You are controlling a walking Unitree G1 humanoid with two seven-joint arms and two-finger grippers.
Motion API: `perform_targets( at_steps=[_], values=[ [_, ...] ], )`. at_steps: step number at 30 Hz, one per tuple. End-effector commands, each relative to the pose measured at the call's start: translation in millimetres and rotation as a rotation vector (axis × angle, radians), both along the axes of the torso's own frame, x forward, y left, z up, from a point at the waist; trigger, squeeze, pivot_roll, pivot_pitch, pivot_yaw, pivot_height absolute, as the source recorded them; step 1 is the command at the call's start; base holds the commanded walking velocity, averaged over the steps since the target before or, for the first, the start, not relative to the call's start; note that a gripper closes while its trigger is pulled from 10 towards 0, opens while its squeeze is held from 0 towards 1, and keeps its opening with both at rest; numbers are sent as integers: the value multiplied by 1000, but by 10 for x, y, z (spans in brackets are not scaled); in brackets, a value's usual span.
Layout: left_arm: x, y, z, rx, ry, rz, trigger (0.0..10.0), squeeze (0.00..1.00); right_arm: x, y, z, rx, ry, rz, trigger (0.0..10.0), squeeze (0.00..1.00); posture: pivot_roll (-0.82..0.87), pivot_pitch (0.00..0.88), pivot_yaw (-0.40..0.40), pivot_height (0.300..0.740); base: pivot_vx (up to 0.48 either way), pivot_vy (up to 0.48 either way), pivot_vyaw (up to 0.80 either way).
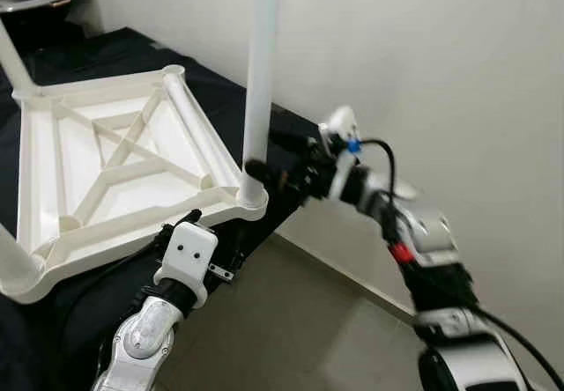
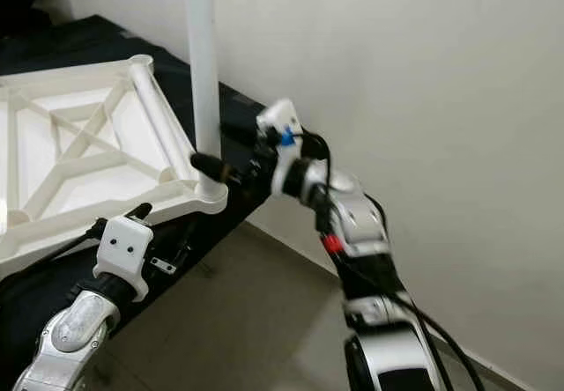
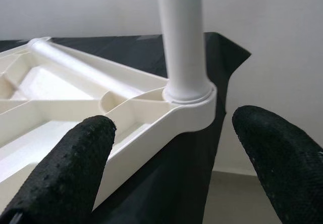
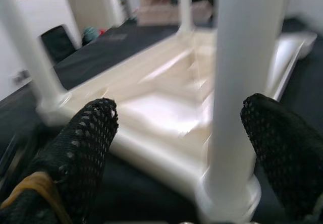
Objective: Building children table
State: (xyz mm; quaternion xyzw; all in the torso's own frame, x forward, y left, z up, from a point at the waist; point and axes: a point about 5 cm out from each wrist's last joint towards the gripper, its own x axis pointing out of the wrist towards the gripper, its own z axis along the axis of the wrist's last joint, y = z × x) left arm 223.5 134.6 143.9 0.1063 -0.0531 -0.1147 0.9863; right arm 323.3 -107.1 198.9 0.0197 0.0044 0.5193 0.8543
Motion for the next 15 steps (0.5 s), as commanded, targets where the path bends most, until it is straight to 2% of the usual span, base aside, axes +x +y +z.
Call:
perform_targets(
  at_steps=[1,4,6,8,11,15],
  values=[
    [-31,29,4,5,7,31,10000,0,-140,-51,-117,-32,31,21,10000,0,-1,104,-105,740,0,0,0],
    [-31,47,15,0,7,43,10000,0,-206,-112,-208,-45,60,-2,10000,0,-11,111,-97,740,0,0,0],
    [-20,86,25,-18,23,62,10000,0,-278,-213,-339,-67,88,-90,10000,0,-18,114,-87,740,0,0,0],
    [-20,86,25,-18,23,62,10000,0,-278,-213,-339,-67,88,-90,10000,0,-18,114,-87,740,0,0,0],
    [-11,119,48,-18,35,67,10000,0,-354,-293,-445,-77,107,-176,10000,0,-35,109,-64,740,0,-469,0],
    [-11,130,69,-16,43,68,10000,0,-408,-306,-498,-100,92,-237,10000,0,-35,104,-52,740,0,-469,0]
  ],
)
